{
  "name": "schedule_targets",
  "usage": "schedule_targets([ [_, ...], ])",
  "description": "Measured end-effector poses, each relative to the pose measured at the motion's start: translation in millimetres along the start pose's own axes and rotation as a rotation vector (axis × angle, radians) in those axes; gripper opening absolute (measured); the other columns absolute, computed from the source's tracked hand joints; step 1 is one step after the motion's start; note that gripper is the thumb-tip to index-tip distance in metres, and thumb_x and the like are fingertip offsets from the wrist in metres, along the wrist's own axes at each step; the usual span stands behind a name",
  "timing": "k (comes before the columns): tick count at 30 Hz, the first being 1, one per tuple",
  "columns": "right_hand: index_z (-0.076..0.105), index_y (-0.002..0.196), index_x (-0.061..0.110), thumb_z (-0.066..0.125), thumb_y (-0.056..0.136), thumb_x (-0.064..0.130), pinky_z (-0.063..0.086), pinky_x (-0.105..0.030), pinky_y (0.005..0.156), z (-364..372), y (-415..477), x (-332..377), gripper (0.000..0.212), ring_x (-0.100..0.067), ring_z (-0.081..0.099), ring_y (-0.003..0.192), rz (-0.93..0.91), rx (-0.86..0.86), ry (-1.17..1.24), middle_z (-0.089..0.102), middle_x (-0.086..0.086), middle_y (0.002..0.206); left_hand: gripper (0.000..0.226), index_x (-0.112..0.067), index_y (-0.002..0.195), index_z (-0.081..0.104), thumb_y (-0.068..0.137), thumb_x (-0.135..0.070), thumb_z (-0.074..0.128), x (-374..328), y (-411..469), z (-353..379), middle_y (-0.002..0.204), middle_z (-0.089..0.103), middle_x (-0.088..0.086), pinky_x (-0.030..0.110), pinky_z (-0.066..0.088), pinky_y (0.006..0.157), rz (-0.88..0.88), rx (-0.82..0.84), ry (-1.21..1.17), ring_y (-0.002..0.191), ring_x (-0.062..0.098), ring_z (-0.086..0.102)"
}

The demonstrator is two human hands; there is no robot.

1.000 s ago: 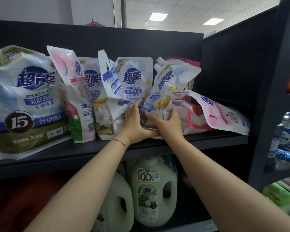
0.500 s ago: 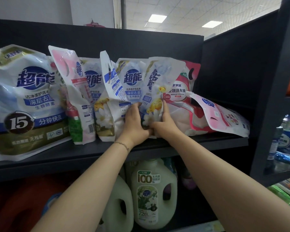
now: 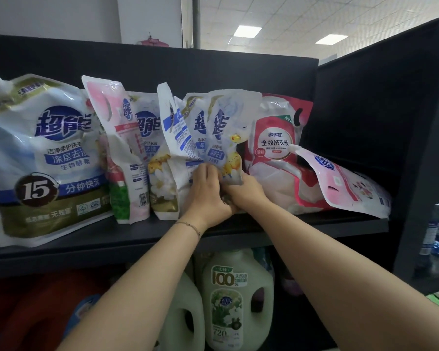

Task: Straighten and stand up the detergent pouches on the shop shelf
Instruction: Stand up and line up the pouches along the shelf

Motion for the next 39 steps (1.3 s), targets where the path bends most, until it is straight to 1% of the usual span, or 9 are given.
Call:
schedule_targets([
  [3, 0.051, 0.125, 0.022, 0.069, 0.079, 0.025, 0.052, -0.039, 0.091, -1, -4, -13, 0.050, -0.019, 0.063, 0.100, -0.012, 0.031, 0.142, 0.067, -0.002, 0.109, 0.079, -0.006, 0.116, 0.041, 0.058, -0.038, 0.084, -3, 1, 3, 0.127, 0.035, 0.010, 0.039, 0.041, 0.103, 0.011, 0.050, 0.092, 0.118, 0.025, 0.035],
  [8, 0.044, 0.115, 0.018, 0.062, 0.084, 0.014, 0.050, -0.029, 0.070, -10, -7, -17, 0.036, -0.016, 0.061, 0.090, 0.063, 0.042, 0.363, 0.060, -0.003, 0.101, 0.089, -0.004, 0.127, 0.038, 0.065, -0.052, 0.080, -6, 0, 1, 0.136, 0.033, 0.011, 0.039, 0.040, 0.105, -0.027, 0.039, 0.139, 0.127, 0.026, 0.034],
  [13, 0.059, 0.103, 0.010, 0.057, 0.077, 0.002, 0.051, -0.029, 0.057, -14, -11, -16, 0.027, -0.020, 0.065, 0.075, 0.035, 0.070, 0.460, 0.067, -0.009, 0.089, 0.086, -0.004, 0.126, 0.038, 0.069, -0.057, 0.075, -10, 1, 0, 0.132, 0.035, 0.011, 0.037, 0.041, 0.103, -0.040, 0.019, 0.198, 0.124, 0.025, 0.035],
  [17, 0.066, 0.103, 0.015, 0.062, 0.059, 0.017, 0.056, -0.041, 0.077, -13, -12, -18, 0.044, -0.028, 0.067, 0.088, 0.016, 0.045, 0.397, 0.069, -0.014, 0.097, 0.076, 0.001, 0.122, 0.041, 0.071, -0.041, 0.079, -7, 1, 2, 0.131, 0.036, 0.016, 0.036, 0.039, 0.103, -0.069, -0.009, 0.141, 0.122, 0.029, 0.038],
  [19, 0.065, 0.106, 0.019, 0.068, 0.069, 0.013, 0.057, -0.036, 0.075, -13, -13, -20, 0.038, -0.024, 0.067, 0.089, 0.032, 0.021, 0.333, 0.068, -0.009, 0.097, 0.072, 0.000, 0.119, 0.042, 0.072, -0.039, 0.079, -6, -1, 0, 0.131, 0.035, 0.016, 0.037, 0.043, 0.099, -0.086, -0.053, 0.199, 0.120, 0.030, 0.041],
  [23, 0.061, 0.110, 0.017, 0.070, 0.081, 0.015, 0.040, -0.017, 0.058, -17, -13, -24, 0.031, -0.011, 0.057, 0.081, 0.041, -0.030, 0.197, 0.061, 0.002, 0.095, 0.059, -0.010, 0.110, 0.043, 0.073, -0.041, 0.079, -13, -6, -10, 0.116, 0.042, 0.008, 0.034, 0.050, 0.073, -0.095, -0.090, 0.369, 0.102, 0.023, 0.047],
  [30, 0.062, 0.096, 0.009, 0.066, 0.085, 0.022, 0.042, -0.026, 0.060, -18, -13, -24, 0.018, -0.016, 0.057, 0.078, 0.102, -0.062, 0.100, 0.064, -0.004, 0.087, 0.035, -0.011, 0.082, 0.054, 0.064, -0.016, 0.084, -30, -11, -13, 0.079, 0.055, 0.008, 0.026, 0.039, 0.050, 0.283, -0.044, 0.353, 0.065, 0.023, 0.054],
  [35, 0.065, 0.098, 0.007, 0.058, 0.089, 0.017, 0.053, -0.036, 0.077, -19, -17, -20, 0.015, -0.022, 0.063, 0.085, 0.091, -0.022, 0.072, 0.067, -0.009, 0.089, 0.031, -0.014, 0.083, 0.054, 0.063, -0.011, 0.078, -37, -10, -7, 0.079, 0.056, 0.006, 0.030, 0.042, 0.056, 0.440, -0.014, 0.396, 0.070, 0.023, 0.054],
  [39, 0.064, 0.094, 0.008, 0.051, 0.092, 0.013, 0.050, -0.029, 0.067, -21, -23, -15, 0.014, -0.021, 0.062, 0.083, 0.024, 0.004, 0.022, 0.065, -0.006, 0.087, 0.033, -0.013, 0.088, 0.056, 0.062, -0.012, 0.076, -41, -8, -3, 0.081, 0.058, 0.007, 0.034, 0.044, 0.056, 0.511, 0.057, 0.454, 0.072, 0.025, 0.056],
])
Point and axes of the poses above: each hand's wrist, its own y-axis towards the middle knuckle, its own z-axis out of the palm, x = y × z, the point moved 3 cm from there along y, towards the middle knuckle
